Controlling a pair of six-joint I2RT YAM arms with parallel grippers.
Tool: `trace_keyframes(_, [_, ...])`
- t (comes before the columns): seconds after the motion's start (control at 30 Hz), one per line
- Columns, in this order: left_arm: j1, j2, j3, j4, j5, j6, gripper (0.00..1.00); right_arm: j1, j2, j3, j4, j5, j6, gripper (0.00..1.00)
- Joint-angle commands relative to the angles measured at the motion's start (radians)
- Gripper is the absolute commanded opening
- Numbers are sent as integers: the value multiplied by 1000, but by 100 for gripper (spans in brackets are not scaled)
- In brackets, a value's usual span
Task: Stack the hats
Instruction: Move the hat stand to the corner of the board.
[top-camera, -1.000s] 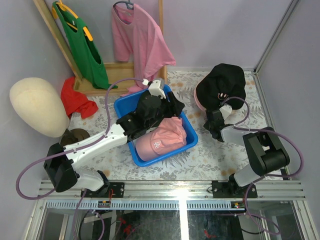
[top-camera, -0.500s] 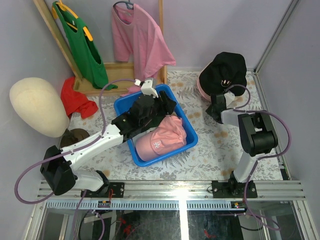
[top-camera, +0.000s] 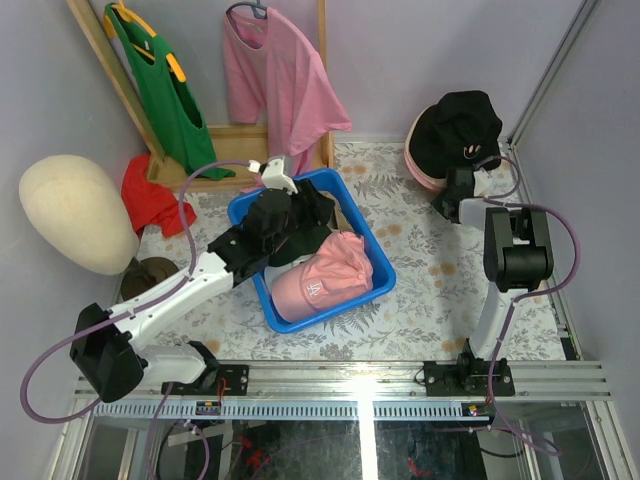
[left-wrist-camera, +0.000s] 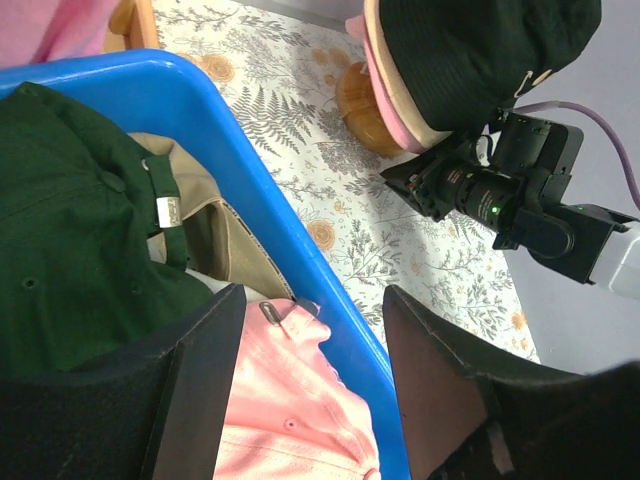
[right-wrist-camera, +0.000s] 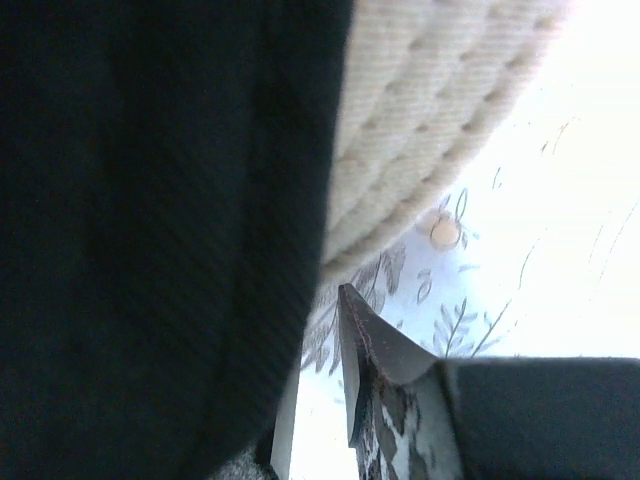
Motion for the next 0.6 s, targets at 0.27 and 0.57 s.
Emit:
trace_keyframes(0.27, [22, -122, -28, -169, -120, -49, 58, -92, 150, 234, -122, -36, -37, 28])
trace_keyframes(0.57, [21, -217, -31, -388, -197, -138, 59, -94, 245, 437, -207, -61, -45, 29])
